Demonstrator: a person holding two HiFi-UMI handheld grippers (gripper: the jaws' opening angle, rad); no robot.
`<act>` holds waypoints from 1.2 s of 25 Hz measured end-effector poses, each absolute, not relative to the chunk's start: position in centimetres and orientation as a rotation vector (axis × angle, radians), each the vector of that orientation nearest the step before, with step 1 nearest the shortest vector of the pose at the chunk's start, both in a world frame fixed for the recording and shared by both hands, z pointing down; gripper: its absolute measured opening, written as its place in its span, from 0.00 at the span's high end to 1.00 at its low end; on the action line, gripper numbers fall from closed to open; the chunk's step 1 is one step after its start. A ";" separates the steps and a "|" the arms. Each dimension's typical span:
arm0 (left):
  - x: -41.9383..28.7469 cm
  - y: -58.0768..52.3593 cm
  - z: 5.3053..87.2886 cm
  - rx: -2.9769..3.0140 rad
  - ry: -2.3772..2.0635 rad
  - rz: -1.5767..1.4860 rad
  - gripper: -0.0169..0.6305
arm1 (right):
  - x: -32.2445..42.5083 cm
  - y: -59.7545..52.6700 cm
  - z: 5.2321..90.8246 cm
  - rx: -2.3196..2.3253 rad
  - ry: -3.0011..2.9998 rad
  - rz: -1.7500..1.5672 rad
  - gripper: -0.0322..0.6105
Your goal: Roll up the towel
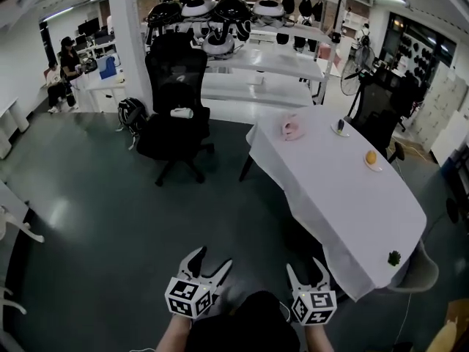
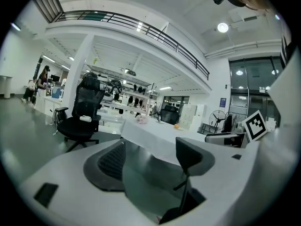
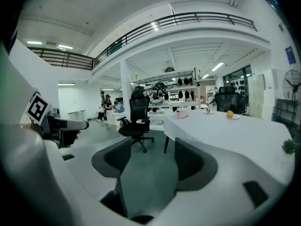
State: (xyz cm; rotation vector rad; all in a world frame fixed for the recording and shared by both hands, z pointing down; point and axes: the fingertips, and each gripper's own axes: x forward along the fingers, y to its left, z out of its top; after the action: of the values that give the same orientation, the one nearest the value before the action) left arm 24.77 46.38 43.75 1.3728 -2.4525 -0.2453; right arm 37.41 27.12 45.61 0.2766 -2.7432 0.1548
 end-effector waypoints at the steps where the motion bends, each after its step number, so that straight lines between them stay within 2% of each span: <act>1: 24.9 46.8 44.1 1.354 -2.454 -0.251 0.43 | 37.5 27.4 45.8 0.264 -2.736 0.152 0.51; 14: 24.1 50.3 46.0 1.214 -2.486 -0.266 0.43 | 34.9 29.6 48.2 0.129 -2.685 0.151 0.51; 30: 13.2 42.6 44.9 1.178 -2.524 -0.238 0.43 | 23.0 22.0 47.7 0.054 -2.702 0.157 0.51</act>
State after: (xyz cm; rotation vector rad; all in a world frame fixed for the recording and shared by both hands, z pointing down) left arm 13.23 42.61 44.93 1.1779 -2.5243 -0.2379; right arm 22.98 22.00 47.75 0.0537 -2.7022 0.1570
